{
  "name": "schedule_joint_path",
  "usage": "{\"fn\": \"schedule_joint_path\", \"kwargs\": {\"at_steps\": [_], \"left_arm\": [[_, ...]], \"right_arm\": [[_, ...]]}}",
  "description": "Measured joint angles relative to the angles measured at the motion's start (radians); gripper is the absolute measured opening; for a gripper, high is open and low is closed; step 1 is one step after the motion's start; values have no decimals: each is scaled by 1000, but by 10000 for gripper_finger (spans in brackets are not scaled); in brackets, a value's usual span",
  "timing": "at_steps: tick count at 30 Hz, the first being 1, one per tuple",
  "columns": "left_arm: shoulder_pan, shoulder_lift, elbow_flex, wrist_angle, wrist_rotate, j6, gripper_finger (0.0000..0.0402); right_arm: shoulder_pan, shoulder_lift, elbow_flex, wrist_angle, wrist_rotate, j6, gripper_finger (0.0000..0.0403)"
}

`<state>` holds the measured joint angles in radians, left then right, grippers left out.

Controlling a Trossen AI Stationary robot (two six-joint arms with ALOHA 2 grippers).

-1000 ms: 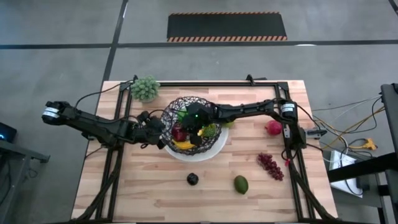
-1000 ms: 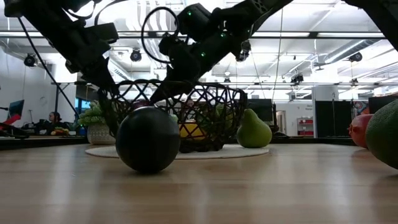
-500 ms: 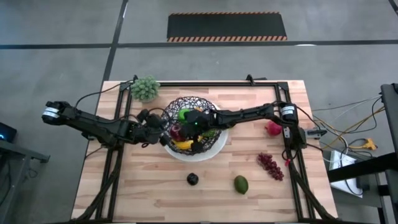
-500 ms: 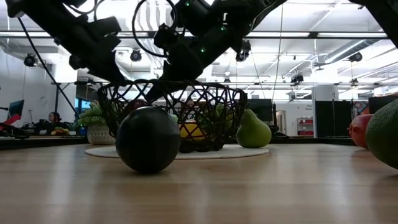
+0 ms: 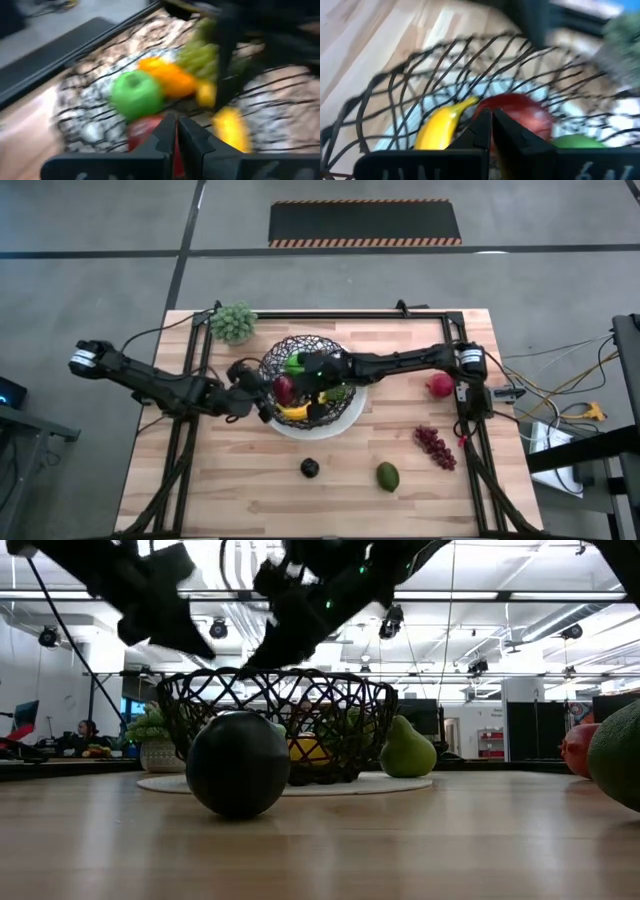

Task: Build produce basket
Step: Put the red apple into the wire basket

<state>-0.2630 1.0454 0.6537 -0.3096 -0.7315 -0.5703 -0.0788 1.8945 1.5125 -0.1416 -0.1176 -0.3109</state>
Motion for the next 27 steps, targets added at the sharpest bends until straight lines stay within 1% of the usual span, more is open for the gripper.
{"fn": "schedule_joint_path", "kwargs": {"at_steps": [4,8,12,16,21,24,27], "left_arm": [[-79,3,6,166,15,10,2],[-149,27,2,386,18,124,2],[-185,83,-4,548,16,179,2],[-192,176,-2,640,18,193,2],[-191,277,13,731,20,191,2],[-192,312,15,797,31,186,2],[-192,334,12,839,38,185,2]], "right_arm": [[0,-58,-29,3,9,-54,9],[0,-125,-92,40,6,-66,9],[5,-196,-191,128,7,-65,9],[21,-242,-302,261,6,-56,9],[22,-283,-435,489,2,-67,9],[12,-291,-503,614,-36,-72,9],[1,-297,-538,686,-61,-75,9]]}}
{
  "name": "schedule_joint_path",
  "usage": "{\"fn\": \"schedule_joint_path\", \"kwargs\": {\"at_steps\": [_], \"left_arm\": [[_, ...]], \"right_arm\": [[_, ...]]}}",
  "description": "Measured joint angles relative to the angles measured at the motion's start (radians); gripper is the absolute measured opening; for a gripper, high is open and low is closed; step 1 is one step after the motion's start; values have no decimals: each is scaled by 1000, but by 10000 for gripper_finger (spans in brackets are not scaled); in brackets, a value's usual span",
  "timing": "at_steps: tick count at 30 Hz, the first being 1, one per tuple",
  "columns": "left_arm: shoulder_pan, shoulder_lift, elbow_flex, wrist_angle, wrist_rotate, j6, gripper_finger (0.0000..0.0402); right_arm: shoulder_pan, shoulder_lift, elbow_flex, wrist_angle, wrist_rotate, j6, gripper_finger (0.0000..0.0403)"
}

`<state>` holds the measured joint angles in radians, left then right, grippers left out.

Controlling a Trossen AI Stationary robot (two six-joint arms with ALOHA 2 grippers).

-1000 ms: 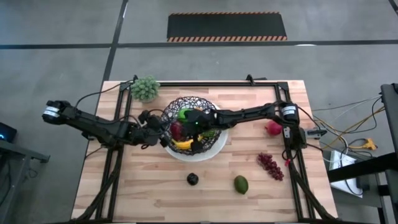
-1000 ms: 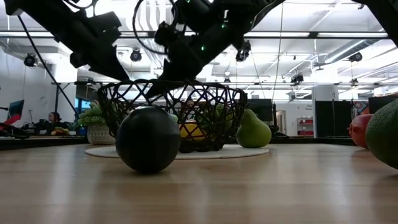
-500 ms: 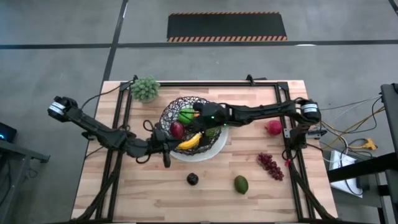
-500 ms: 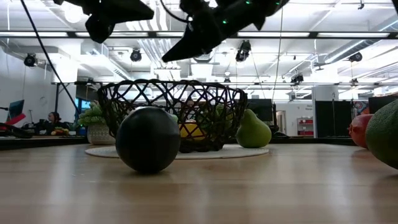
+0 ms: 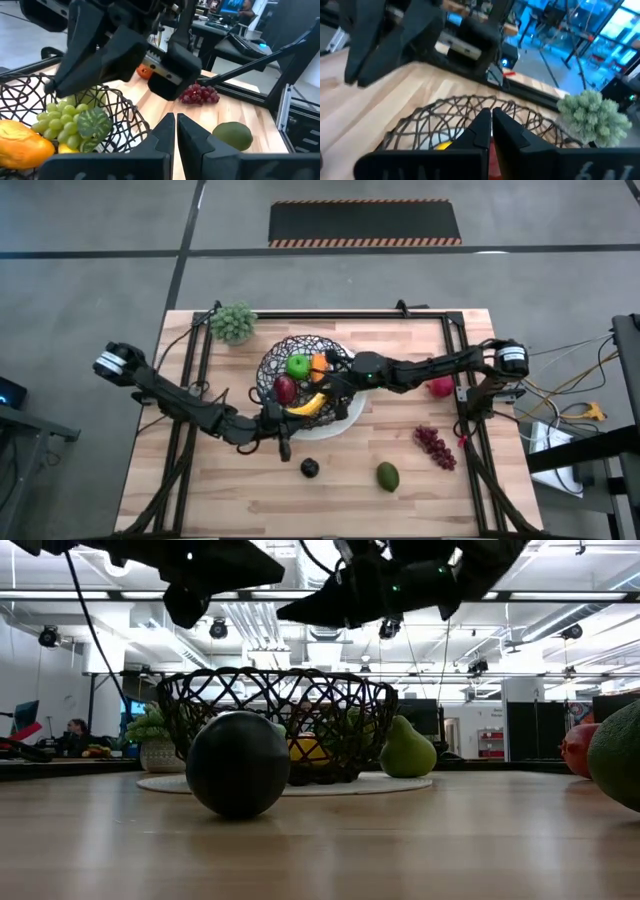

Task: Build produce basket
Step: Put the red apple into the wire basket

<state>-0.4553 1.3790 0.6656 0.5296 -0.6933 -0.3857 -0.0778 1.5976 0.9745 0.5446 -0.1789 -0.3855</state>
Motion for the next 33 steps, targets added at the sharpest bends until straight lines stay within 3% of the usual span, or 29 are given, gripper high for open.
{"fn": "schedule_joint_path", "kwargs": {"at_steps": [33], "left_arm": [[4,16,-1,39,-46,0,2]], "right_arm": [[-28,-18,-16,11,-5,-34,9]]}}
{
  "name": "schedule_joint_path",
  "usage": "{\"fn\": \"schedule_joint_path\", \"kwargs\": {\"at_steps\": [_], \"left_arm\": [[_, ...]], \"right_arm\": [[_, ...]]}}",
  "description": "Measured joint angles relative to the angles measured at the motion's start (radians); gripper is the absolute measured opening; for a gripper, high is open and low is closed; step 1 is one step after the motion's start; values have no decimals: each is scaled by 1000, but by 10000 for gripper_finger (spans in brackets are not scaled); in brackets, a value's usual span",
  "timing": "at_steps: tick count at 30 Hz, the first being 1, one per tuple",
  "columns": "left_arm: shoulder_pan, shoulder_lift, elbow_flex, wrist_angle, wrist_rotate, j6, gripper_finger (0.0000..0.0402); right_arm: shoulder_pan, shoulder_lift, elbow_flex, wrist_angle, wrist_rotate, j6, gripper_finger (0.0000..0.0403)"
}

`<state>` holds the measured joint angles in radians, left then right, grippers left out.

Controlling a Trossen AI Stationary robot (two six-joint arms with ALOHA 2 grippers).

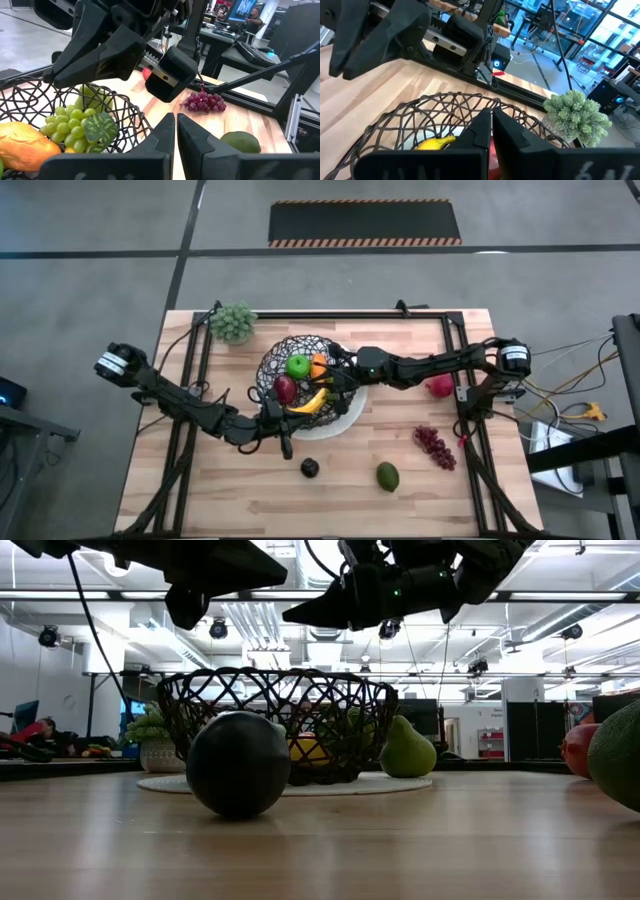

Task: Build produce basket
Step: Put the red apple into the wire basket

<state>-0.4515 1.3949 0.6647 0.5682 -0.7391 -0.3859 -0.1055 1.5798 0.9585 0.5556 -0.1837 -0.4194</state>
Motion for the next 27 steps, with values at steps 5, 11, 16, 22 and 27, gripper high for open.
{"fn": "schedule_joint_path", "kwargs": {"at_steps": [5,11,16,22,27], "left_arm": [[3,-12,1,-2,-9,5,2],[67,-92,33,-81,42,-2,1],[145,-153,99,-379,78,-117,0],[220,-178,132,-550,80,-275,0],[257,-167,131,-605,114,-339,0]], "right_arm": [[0,-45,0,-52,2,0,9],[0,-168,-2,-289,2,0,9],[0,-240,-51,-348,0,0,9],[0,-294,-137,-300,0,15,9],[0,-295,-162,-250,0,39,9]]}}
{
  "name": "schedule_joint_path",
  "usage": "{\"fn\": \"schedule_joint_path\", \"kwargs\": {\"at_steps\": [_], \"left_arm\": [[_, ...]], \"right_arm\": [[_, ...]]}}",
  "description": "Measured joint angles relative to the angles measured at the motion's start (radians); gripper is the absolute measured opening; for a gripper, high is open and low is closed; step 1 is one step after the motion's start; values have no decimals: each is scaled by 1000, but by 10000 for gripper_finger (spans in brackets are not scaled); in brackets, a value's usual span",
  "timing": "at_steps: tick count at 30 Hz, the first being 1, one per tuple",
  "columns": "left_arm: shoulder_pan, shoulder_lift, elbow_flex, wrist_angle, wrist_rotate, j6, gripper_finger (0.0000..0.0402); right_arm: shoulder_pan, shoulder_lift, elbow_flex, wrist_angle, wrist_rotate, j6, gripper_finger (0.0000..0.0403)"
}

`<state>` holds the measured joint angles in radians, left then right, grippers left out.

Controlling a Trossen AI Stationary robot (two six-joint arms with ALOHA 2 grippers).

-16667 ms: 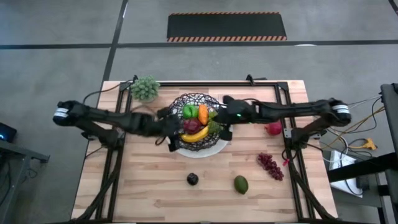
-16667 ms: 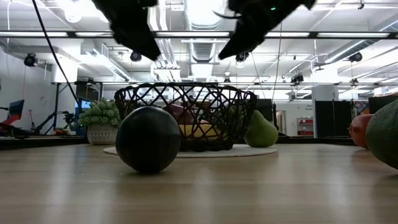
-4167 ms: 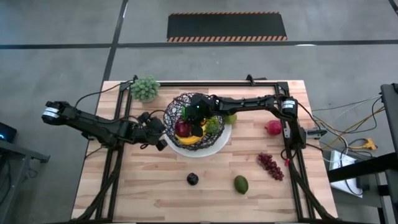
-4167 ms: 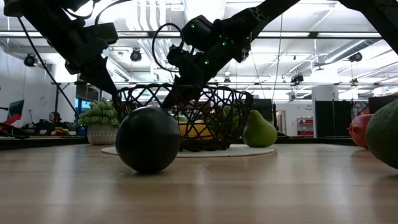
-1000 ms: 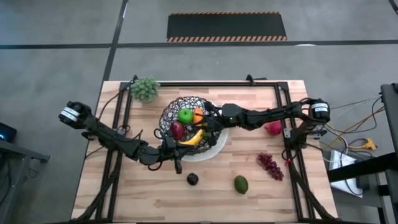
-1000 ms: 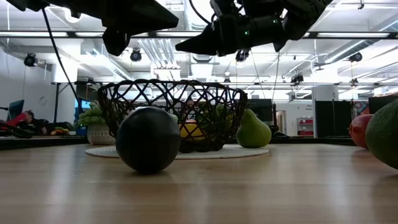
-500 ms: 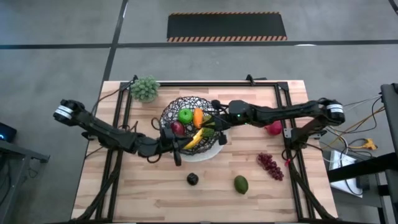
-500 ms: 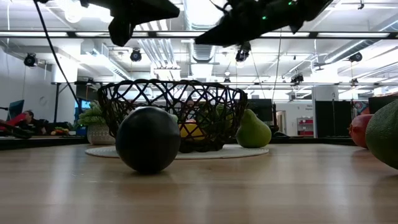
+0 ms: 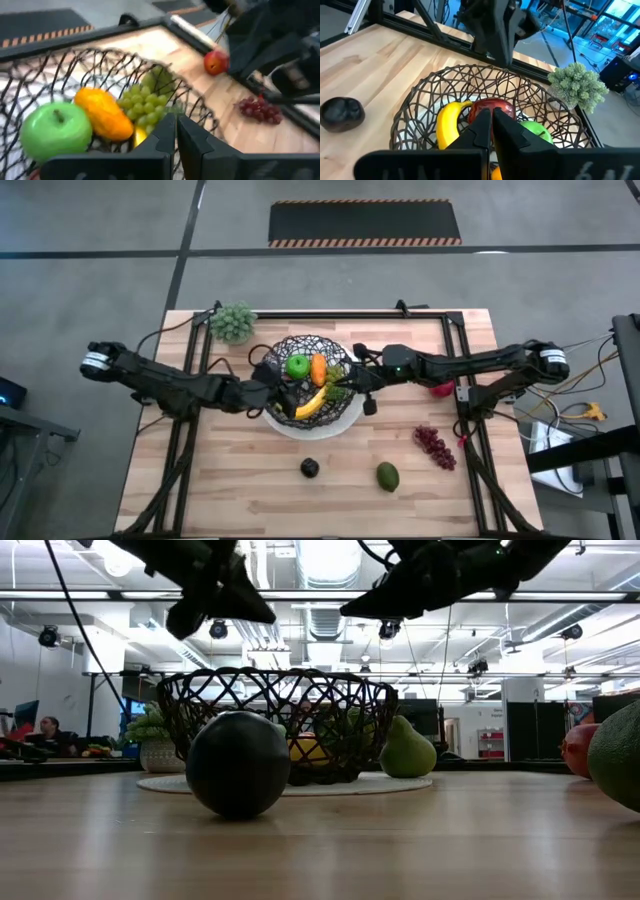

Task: Build produce basket
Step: Put the red apple into the wire basket

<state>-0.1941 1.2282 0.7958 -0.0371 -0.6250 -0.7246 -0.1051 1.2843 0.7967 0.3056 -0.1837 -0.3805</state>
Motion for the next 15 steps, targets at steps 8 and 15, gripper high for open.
{"fn": "schedule_joint_path", "kwargs": {"at_steps": [8,15], "left_arm": [[35,26,0,-54,15,-122,0],[68,46,-7,-197,25,-272,0]], "right_arm": [[0,6,0,0,0,2,9],[0,7,0,6,0,-10,9]]}}
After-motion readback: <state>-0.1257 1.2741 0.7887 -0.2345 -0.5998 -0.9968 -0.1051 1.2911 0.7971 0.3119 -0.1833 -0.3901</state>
